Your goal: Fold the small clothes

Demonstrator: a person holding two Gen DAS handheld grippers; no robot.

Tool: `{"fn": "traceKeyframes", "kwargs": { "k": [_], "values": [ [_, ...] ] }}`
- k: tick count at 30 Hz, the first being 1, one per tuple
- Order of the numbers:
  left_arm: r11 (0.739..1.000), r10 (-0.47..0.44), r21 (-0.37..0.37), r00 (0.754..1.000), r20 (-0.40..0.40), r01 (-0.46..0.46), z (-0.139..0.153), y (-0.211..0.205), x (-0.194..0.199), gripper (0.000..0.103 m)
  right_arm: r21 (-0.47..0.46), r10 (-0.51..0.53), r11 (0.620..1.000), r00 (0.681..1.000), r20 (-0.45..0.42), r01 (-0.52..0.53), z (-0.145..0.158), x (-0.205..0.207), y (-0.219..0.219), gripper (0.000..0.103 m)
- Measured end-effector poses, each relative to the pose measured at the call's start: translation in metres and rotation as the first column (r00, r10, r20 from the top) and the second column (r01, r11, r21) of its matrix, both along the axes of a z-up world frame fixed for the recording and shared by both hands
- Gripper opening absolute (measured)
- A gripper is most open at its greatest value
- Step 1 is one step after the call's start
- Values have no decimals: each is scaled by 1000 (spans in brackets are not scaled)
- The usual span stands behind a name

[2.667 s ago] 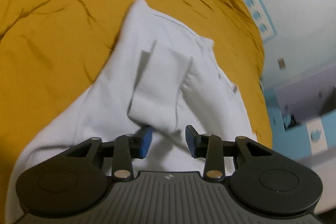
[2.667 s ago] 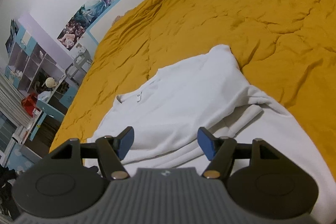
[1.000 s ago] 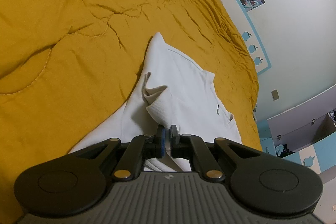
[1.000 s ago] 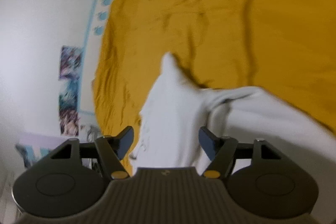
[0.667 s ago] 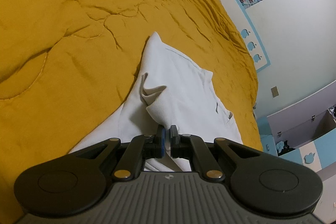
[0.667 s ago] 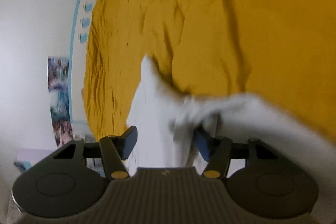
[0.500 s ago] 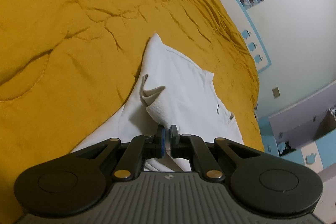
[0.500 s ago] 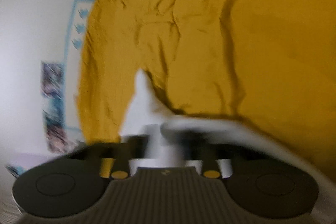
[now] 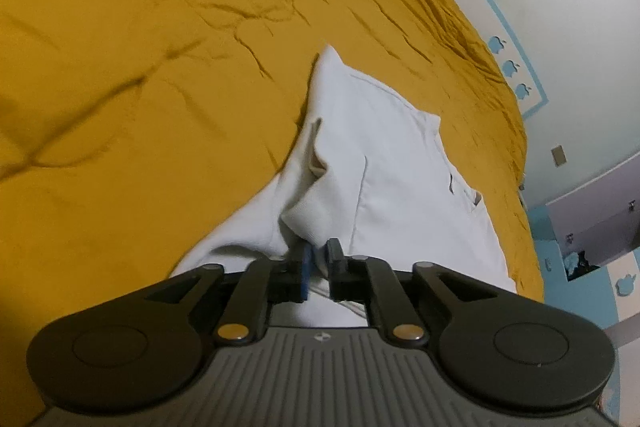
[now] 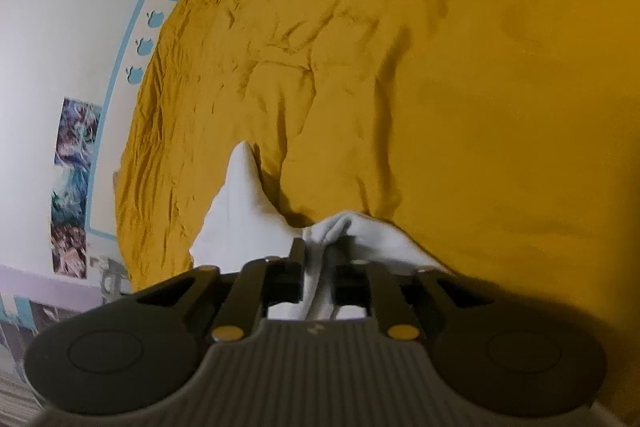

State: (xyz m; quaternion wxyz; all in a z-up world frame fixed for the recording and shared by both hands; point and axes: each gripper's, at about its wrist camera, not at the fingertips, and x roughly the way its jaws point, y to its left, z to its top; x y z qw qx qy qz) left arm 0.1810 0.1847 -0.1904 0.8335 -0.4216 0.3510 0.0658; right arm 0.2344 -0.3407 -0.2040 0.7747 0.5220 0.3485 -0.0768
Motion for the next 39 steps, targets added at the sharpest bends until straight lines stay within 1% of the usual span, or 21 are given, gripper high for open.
{"fn": "traceKeyframes", "kwargs": {
  "k": [1,3,6,7,8,10,12,14,17,18,20,23,26,27,29,31,33,35,36,38,39],
  "values": [
    [1000,23,11,1000,-16,-22,5,2,-6,11,-29,35,999,999,12,-35,7,1,2,26],
    [997,57,49,998,7,-57,17,5,-21,12,-141,140,981,989,40,-134,31,4,6,27],
    [992,34,118,998,45,-40,33,2,-23,25,-308,288,921,950,122,-240,61,12,30,33],
    [990,12,140,998,58,-20,38,-1,-17,32,-346,322,902,937,136,-259,65,16,37,36],
    [987,-7,160,998,70,-4,41,-4,-10,34,-395,361,874,923,134,-285,67,23,47,36],
    [983,-57,181,992,109,36,44,-12,7,36,-464,414,825,904,104,-324,67,36,65,36],
    [977,-93,205,989,119,67,38,-17,28,37,-479,436,802,898,61,-357,56,46,73,36],
    [967,-107,240,990,90,82,29,-19,47,37,-507,443,774,896,7,-379,43,50,75,35],
    [962,-102,256,995,19,93,10,-15,62,35,-601,424,698,901,-91,-389,26,51,81,34],
    [961,-95,260,995,4,91,3,-14,64,29,-607,418,693,903,-101,-388,22,50,79,32],
    [955,-104,277,994,-11,103,-7,-15,64,25,-589,425,711,902,-76,-385,16,47,71,33],
    [954,-115,277,993,-10,113,-5,-14,63,25,-584,444,709,894,-68,-396,11,45,66,33],
    [968,-104,229,995,7,100,13,-9,57,27,-576,457,703,886,-82,-416,20,45,66,34],
    [974,-101,206,995,27,93,25,-7,51,27,-570,466,706,882,-73,-420,28,42,66,37],
    [973,-119,206,990,75,102,50,-5,38,31,-568,502,709,865,-11,-419,47,32,64,45],
    [967,-170,211,977,126,141,77,-8,17,48,-574,538,705,841,49,-417,70,13,61,56],
    [953,-257,205,952,167,221,100,-10,-9,57,-572,584,697,805,105,-431,93,-14,55,59],
    [931,-336,214,923,189,295,114,-13,-36,58,-589,623,672,772,124,-448,110,-44,46,62],
    [918,-367,236,910,192,320,121,-16,-55,58,-610,638,651,761,116,-453,118,-61,41,67],
    [895,-385,311,906,178,319,131,-21,-92,58,-655,649,603,757,73,-454,128,-96,30,76],
    [879,-397,350,903,162,324,135,-23,-114,58,-673,642,587,765,50,-449,133,-111,24,78]
  ]
}}
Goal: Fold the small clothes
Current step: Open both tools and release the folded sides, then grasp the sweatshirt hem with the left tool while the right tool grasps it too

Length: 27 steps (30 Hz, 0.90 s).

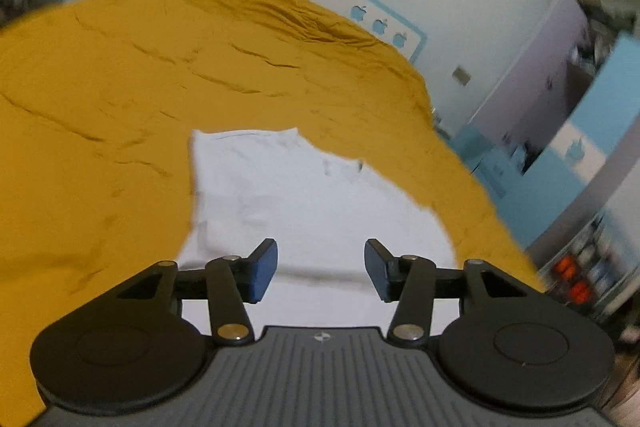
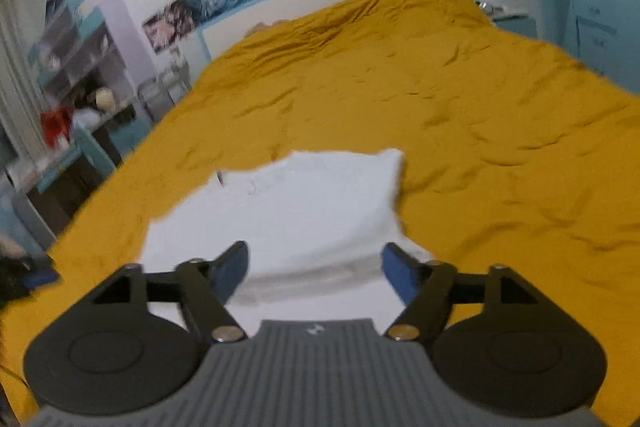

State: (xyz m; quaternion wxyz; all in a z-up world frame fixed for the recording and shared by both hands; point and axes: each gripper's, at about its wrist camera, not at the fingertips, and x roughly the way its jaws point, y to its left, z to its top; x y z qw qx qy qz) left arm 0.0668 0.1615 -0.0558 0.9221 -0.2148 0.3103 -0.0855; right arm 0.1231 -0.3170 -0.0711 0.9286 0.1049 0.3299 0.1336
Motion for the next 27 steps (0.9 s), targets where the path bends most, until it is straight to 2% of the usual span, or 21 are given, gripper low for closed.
{"fn": "traceKeyframes", "kwargs": {
  "k": [2,5,8,12,15,17,23,25,27],
  "values": [
    [1000,-13,16,1000,-4,13,1,1,-31,58,-33,8,999,1000,-25,-9,0,-32,-17,78],
    [999,-39,-39,998,-52,37,-12,10,-73,59,-74,32,997,997,-69,-37,-8,-72,-36,78],
    [997,12,-80,992,-127,-22,-28,22,-101,59,-87,-4,996,992,-125,-7,-22,-102,-49,78],
    [982,61,-161,974,-218,-98,-51,39,-122,59,7,-57,998,984,-167,59,-38,-129,-59,77],
    [961,74,-239,961,-265,-140,-68,49,-131,59,36,-46,998,982,-185,53,-45,-135,-55,77],
    [952,90,-259,955,-283,-166,-80,49,-130,59,41,-48,998,981,-189,57,-46,-134,-52,77],
    [927,56,-336,949,-311,-165,-103,46,-121,57,65,-46,996,979,-199,60,-50,-129,-49,78],
    [925,59,-340,946,-318,-172,-106,44,-116,49,80,-44,995,972,-232,64,-57,-124,-52,77],
    [925,52,-341,947,-318,-166,-106,42,-116,47,85,-64,992,964,-258,89,-62,-120,-53,77]
  ]
}}
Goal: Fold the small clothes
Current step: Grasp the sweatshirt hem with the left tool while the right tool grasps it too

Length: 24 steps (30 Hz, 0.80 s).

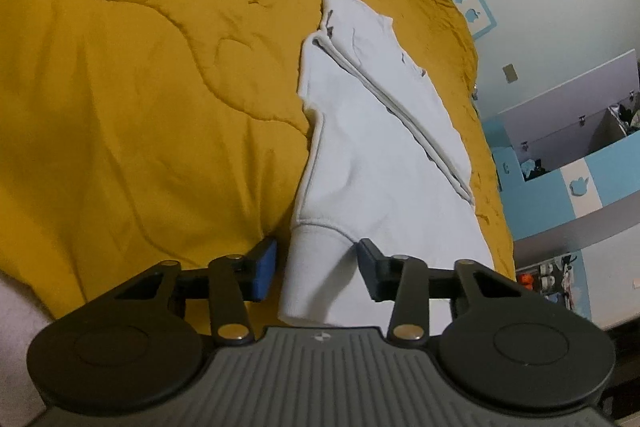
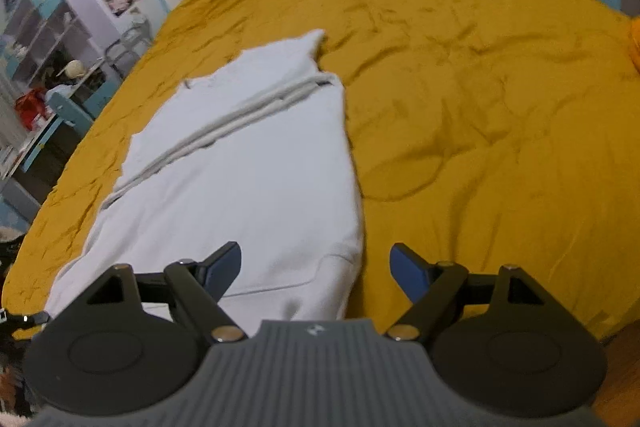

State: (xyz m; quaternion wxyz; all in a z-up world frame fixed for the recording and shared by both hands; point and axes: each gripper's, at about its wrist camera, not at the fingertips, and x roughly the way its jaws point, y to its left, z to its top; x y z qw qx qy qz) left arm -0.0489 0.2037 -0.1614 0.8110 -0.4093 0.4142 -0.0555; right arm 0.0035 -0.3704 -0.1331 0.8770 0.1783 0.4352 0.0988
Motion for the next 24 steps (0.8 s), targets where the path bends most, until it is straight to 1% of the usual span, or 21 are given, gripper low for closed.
{"fn": "traceKeyframes", "kwargs": {
  "k": [1,2,4,6,10,11,12,13,14,15,16,18,19,20,21,22,23,24],
  "values": [
    [1000,0,-9,1000,4,1,-1,-1,-5,46,14,-7,1000,1000,-10,7,-2,2,-1,77],
    [1000,-10,-22,1000,11,10,-1,-3,-3,46,30,-14,999,1000,-15,14,-3,2,-3,77],
    [1000,-26,-17,1000,14,26,0,-8,-1,46,56,-7,998,1000,-27,9,-6,4,-2,78],
    [999,-34,-19,999,10,34,-3,-11,2,46,57,10,998,999,-42,-7,-8,5,0,77],
    [995,-9,-97,1000,11,10,-16,-7,0,46,75,50,996,996,-69,-45,-16,7,6,72],
    [993,4,-117,1000,8,-3,-19,-6,-2,45,76,54,996,996,-75,-49,-17,7,7,63],
    [990,19,-138,1000,0,-19,-23,-5,-3,43,72,48,996,996,-78,-42,-18,7,8,46],
    [988,28,-149,1000,-2,-28,-24,-5,-4,38,65,38,997,996,-85,-33,-19,7,7,38],
    [988,28,-152,1000,0,-27,-23,-6,-5,32,72,34,997,995,-90,-28,-19,7,6,23],
    [988,22,-154,1000,8,-21,-21,-8,-6,21,90,35,996,995,-97,-26,-19,6,4,18],
    [985,15,-170,1000,22,-11,-19,-10,-7,17,107,36,994,994,-108,-25,-19,6,2,16],
    [977,-2,-214,999,39,10,-15,-14,-7,16,117,49,992,992,-116,-35,-17,5,2,14],
    [979,-2,-204,999,34,9,-14,-17,-5,16,111,59,993,992,-115,-46,-17,4,3,14],
    [984,-9,-180,1000,20,13,-14,-19,-2,16,102,68,993,991,-115,-56,-17,5,4,16],
    [986,-20,-164,1000,9,22,-17,-19,1,16,101,71,993,990,-119,-59,-19,6,5,21],
    [985,-26,-172,1000,2,26,-19,-19,3,16,114,72,992,989,-130,-57,-22,7,5,26],
    [980,-26,-195,1000,-7,24,-22,-18,5,16,136,63,990,989,-136,-45,-24,8,4,30],
    [978,-25,-208,1000,-13,21,-23,-17,5,17,146,55,989,989,-136,-35,-24,8,4,29]
  ]
}}
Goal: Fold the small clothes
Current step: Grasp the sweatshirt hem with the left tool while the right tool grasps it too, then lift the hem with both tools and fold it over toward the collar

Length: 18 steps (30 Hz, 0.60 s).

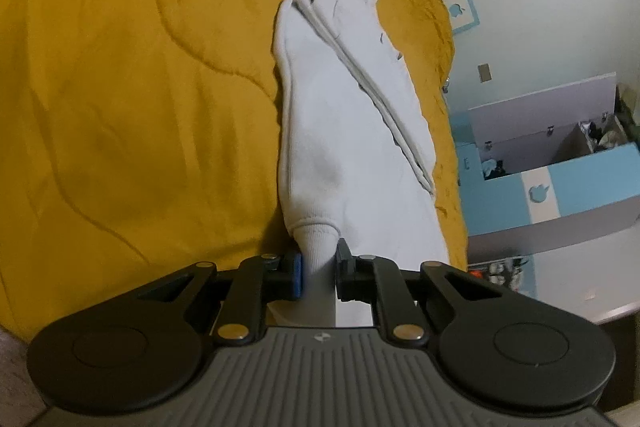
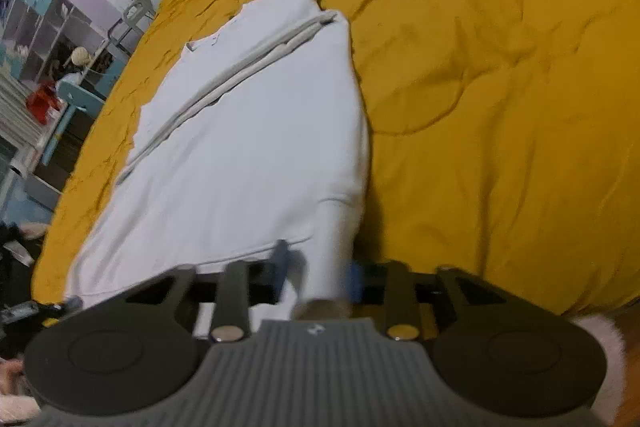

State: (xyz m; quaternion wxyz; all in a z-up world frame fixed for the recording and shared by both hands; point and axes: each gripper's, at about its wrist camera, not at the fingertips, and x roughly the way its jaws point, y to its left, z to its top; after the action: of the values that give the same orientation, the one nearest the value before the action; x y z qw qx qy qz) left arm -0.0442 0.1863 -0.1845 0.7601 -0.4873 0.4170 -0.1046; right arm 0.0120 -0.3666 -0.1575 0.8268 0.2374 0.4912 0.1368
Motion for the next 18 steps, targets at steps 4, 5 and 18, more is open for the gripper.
{"fn": "traceKeyframes", "kwargs": {
  "k": [4,5,18],
  "values": [
    [999,-11,30,1000,4,11,5,-1,-3,15,-8,20,1000,1000,6,-20,1,1,2,6],
    [999,-16,33,1000,7,15,7,-2,-3,14,1,16,1000,1000,8,-16,2,0,0,4],
    [999,31,-12,978,206,-30,43,10,28,12,309,-111,947,991,69,85,35,26,-14,3]
  ]
}}
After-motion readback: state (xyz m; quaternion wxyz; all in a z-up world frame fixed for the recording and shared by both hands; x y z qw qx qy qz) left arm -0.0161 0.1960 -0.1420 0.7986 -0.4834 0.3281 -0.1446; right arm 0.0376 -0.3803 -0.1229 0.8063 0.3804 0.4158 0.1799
